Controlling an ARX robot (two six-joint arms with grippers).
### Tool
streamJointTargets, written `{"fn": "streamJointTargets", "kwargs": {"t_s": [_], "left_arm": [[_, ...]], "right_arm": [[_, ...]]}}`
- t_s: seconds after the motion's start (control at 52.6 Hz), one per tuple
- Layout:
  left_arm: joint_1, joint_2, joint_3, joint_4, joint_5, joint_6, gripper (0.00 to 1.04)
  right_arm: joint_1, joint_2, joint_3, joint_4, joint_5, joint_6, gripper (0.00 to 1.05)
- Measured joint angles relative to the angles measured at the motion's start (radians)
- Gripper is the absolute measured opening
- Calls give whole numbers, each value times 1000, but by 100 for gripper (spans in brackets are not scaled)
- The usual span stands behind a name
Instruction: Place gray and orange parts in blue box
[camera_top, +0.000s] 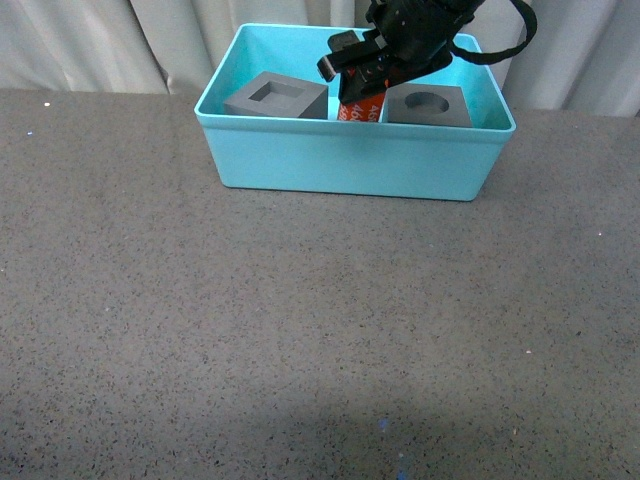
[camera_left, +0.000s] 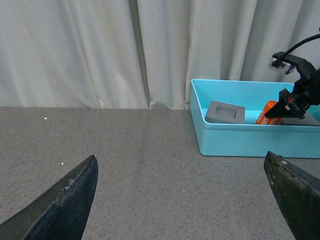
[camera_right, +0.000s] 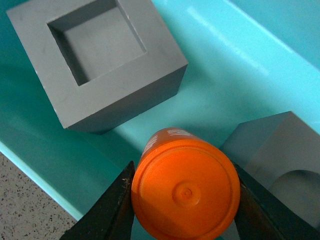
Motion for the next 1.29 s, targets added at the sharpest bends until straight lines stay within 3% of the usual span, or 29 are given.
{"fn": "streamJointTargets", "kwargs": {"t_s": [0.304, 0.551, 0.646, 0.836, 1.064, 1.159, 1.292], "left_arm": [[0, 0, 0, 0, 0, 0, 98], [0, 0, 0, 0, 0, 0, 98], [0, 0, 0, 0, 0, 0, 98], [0, 0, 0, 0, 0, 0, 98], [0, 0, 0, 0, 0, 0, 98], [0, 0, 0, 0, 0, 0, 98], [0, 0, 0, 0, 0, 0, 98]], "right_arm": [[5, 46, 40, -50, 16, -19, 45], [1, 29, 3, 8, 20, -9, 81], [-9, -23, -71, 80, -27, 27, 97], [-29, -206, -261, 270, -57, 106, 95], [-58, -509, -542, 508, -19, 199, 95], [-77, -630, -690, 602, 37, 258, 95], [-83, -830, -952, 684, 188, 281, 95]]}}
